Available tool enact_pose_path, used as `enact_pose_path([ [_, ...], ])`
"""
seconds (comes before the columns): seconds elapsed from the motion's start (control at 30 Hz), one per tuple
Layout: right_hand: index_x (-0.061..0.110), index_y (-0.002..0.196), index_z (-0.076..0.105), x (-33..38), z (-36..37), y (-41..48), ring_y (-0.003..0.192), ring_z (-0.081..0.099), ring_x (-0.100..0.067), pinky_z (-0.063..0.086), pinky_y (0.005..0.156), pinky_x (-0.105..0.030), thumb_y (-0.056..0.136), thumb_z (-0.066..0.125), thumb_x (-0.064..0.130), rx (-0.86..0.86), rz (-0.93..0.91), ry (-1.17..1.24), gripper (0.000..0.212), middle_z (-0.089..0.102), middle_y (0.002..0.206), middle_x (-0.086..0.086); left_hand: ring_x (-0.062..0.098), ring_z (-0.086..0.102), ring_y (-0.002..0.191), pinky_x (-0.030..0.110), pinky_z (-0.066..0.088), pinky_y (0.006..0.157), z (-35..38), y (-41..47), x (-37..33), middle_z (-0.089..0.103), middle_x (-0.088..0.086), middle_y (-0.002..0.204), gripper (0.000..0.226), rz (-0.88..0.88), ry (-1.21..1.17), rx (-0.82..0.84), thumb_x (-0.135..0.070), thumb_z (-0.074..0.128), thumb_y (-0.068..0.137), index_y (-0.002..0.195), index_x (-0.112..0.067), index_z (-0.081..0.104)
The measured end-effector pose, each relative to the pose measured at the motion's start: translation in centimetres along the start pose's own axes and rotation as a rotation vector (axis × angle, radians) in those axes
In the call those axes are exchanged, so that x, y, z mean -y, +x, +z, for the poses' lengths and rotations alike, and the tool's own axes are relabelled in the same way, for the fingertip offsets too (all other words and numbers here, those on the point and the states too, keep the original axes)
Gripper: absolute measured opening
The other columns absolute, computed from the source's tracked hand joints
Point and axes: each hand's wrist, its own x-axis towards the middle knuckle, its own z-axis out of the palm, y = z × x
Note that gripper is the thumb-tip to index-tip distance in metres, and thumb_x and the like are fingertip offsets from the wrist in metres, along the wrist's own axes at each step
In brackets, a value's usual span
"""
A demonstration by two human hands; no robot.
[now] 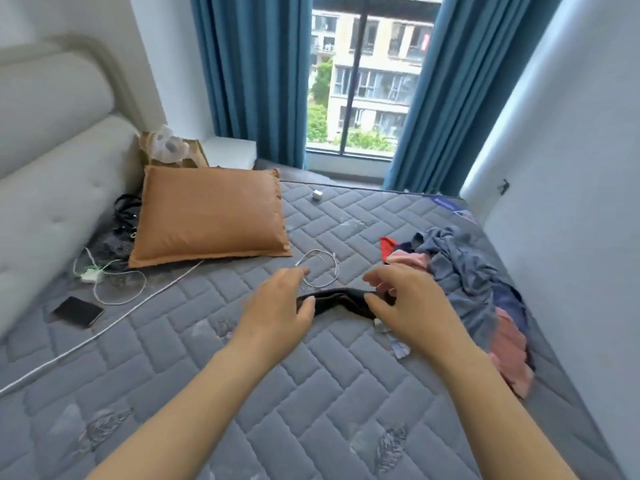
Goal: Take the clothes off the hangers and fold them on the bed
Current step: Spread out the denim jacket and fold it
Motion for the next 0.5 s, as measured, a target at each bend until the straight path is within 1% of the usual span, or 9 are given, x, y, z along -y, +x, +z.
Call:
enact_pose_path([
  [0.1, 0.019, 0.105, 0.069, -2.2, -1.6, -3.1, 0.091, 0.061, -0.013, 0.047, 0.081, -0.028, 0.083, 0.067, 0.018, -0.042, 0.126, -0.026, 0.022, 0.068, 0.098, 0.004, 0.019, 0.051, 0.119, 0.031, 0.039, 0.097, 2.0, 0.9, -2.6, 0.055, 0.002, 0.131, 0.043, 0.117, -0.013, 0.088, -0.024, 0.055, 0.092, 0.134, -0.015, 0.048],
  [0.17, 0.020, 0.108, 0.069, -3.7, -2.5, -5.1, 0.092, 0.062, -0.011, 0.048, 0.084, -0.030, 0.084, 0.066, 0.020, -0.075, 0.207, -0.035, 0.025, 0.068, 0.103, 0.006, 0.019, 0.050, 0.119, 0.031, 0.039, 0.097, 3.6, 1.3, -4.5, 0.055, 0.002, 0.131, 0.041, 0.200, -0.019, 0.138, -0.023, 0.054, 0.093, 0.133, -0.016, 0.048],
  [0.27, 0.022, 0.109, 0.068, -6.3, -3.9, -7.9, 0.090, 0.061, -0.007, 0.044, 0.089, -0.026, 0.085, 0.066, 0.021, -0.130, 0.306, -0.066, 0.024, 0.068, 0.105, 0.008, 0.021, 0.050, 0.118, 0.033, 0.040, 0.095, 6.1, 1.4, -7.6, 0.055, 0.003, 0.128, 0.039, 0.288, -0.029, 0.204, -0.022, 0.053, 0.093, 0.131, -0.016, 0.049],
  [0.33, 0.022, 0.109, 0.068, -8.0, -5.0, -9.9, 0.091, 0.061, -0.007, 0.048, 0.087, -0.027, 0.085, 0.067, 0.021, -0.168, 0.364, -0.051, 0.024, 0.068, 0.104, 0.009, 0.022, 0.051, 0.116, 0.033, 0.040, 0.094, 7.9, 1.4, -9.6, 0.056, 0.004, 0.126, 0.038, 0.342, -0.013, 0.240, -0.022, 0.053, 0.093, 0.131, -0.016, 0.049],
  [0.4, 0.022, 0.109, 0.068, -9.6, -5.7, -11.3, 0.092, 0.061, -0.007, 0.051, 0.083, -0.027, 0.084, 0.067, 0.021, -0.190, 0.402, -0.040, 0.024, 0.068, 0.104, 0.009, 0.020, 0.050, 0.117, 0.030, 0.038, 0.093, 9.3, 1.4, -11.1, 0.056, 0.002, 0.126, 0.039, 0.380, -0.015, 0.252, -0.022, 0.053, 0.092, 0.131, -0.018, 0.049],
  [0.5, 0.023, 0.107, 0.069, -13.8, -7.6, -13.3, 0.096, 0.062, -0.009, 0.050, 0.085, -0.031, 0.085, 0.066, 0.023, -0.216, 0.461, -0.047, 0.023, 0.067, 0.103, 0.010, 0.019, 0.050, 0.118, 0.030, 0.039, 0.093, 12.7, 1.9, -14.8, 0.055, 0.001, 0.127, 0.039, 0.440, -0.008, 0.274, -0.025, 0.052, 0.093, 0.131, -0.017, 0.049],
])
